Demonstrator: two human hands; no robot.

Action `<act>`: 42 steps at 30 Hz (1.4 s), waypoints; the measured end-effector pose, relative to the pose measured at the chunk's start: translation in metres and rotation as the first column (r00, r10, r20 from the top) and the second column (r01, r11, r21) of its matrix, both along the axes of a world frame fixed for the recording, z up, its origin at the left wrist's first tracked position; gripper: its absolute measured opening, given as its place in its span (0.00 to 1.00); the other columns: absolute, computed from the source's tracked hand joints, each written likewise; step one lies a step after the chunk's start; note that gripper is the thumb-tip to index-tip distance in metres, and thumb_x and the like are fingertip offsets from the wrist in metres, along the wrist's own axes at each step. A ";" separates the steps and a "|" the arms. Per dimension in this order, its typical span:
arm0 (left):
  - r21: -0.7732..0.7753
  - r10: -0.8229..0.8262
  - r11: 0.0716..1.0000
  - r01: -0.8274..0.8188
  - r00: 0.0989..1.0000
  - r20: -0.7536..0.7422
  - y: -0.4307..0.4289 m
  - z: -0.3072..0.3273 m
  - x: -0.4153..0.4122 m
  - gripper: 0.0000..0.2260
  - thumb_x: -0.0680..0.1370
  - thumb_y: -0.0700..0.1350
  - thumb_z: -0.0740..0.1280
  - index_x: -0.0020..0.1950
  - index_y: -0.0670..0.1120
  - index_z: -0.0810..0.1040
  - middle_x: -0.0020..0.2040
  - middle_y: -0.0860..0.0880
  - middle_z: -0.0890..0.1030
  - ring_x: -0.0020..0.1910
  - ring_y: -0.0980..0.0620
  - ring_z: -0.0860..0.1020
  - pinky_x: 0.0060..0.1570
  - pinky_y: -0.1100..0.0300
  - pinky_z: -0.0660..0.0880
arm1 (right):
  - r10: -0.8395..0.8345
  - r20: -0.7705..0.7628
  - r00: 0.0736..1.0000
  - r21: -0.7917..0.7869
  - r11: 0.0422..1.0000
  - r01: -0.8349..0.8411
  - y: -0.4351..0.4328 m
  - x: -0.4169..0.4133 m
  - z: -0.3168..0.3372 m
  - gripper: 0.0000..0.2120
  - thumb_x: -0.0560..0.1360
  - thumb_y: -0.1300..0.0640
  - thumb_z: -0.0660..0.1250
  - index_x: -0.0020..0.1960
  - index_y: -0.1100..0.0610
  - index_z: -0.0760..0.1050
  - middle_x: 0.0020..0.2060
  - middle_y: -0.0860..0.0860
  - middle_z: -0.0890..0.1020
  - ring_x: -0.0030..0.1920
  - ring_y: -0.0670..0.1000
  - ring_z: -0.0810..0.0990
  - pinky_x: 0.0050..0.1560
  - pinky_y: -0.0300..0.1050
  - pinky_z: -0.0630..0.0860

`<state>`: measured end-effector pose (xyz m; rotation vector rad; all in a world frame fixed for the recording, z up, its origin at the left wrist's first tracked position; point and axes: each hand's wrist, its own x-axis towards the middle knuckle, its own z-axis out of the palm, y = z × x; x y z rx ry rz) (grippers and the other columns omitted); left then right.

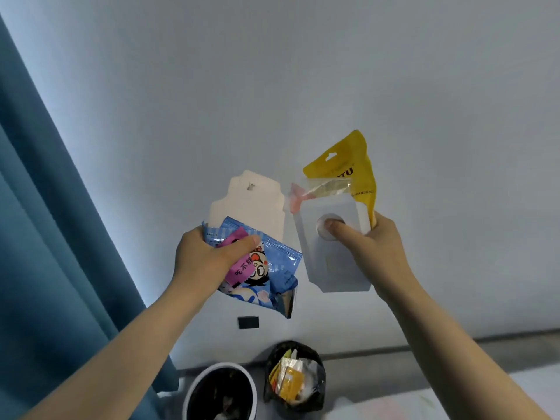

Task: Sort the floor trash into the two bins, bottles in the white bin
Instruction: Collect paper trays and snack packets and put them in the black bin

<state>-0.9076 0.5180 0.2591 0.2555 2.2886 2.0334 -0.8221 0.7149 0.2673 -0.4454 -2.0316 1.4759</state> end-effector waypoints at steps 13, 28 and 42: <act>-0.193 0.039 0.981 0.020 0.954 0.297 0.052 -0.159 -0.083 0.09 0.66 0.46 0.79 0.36 0.47 0.80 0.30 0.51 0.82 0.31 0.52 0.80 0.27 0.62 0.74 | -0.061 0.445 0.894 -0.153 0.978 0.142 0.055 -0.074 -0.161 0.07 0.69 0.54 0.75 0.37 0.57 0.80 0.32 0.50 0.83 0.35 0.52 0.81 0.36 0.47 0.77; -0.406 0.014 0.878 0.254 0.834 0.552 0.069 -0.339 -0.163 0.08 0.67 0.46 0.78 0.36 0.47 0.80 0.34 0.48 0.83 0.37 0.47 0.83 0.41 0.50 0.80 | -0.076 0.808 0.584 -0.134 0.942 0.309 0.065 -0.121 -0.351 0.12 0.73 0.55 0.69 0.53 0.57 0.69 0.42 0.49 0.77 0.40 0.48 0.76 0.35 0.43 0.71; -0.602 0.043 0.665 0.442 0.782 0.622 0.123 -0.529 -0.160 0.13 0.69 0.54 0.74 0.35 0.48 0.76 0.33 0.49 0.80 0.33 0.49 0.79 0.33 0.56 0.75 | 0.046 0.887 0.459 -0.189 0.945 0.269 0.115 -0.125 -0.532 0.10 0.80 0.54 0.62 0.55 0.57 0.64 0.46 0.51 0.73 0.43 0.51 0.72 0.35 0.43 0.66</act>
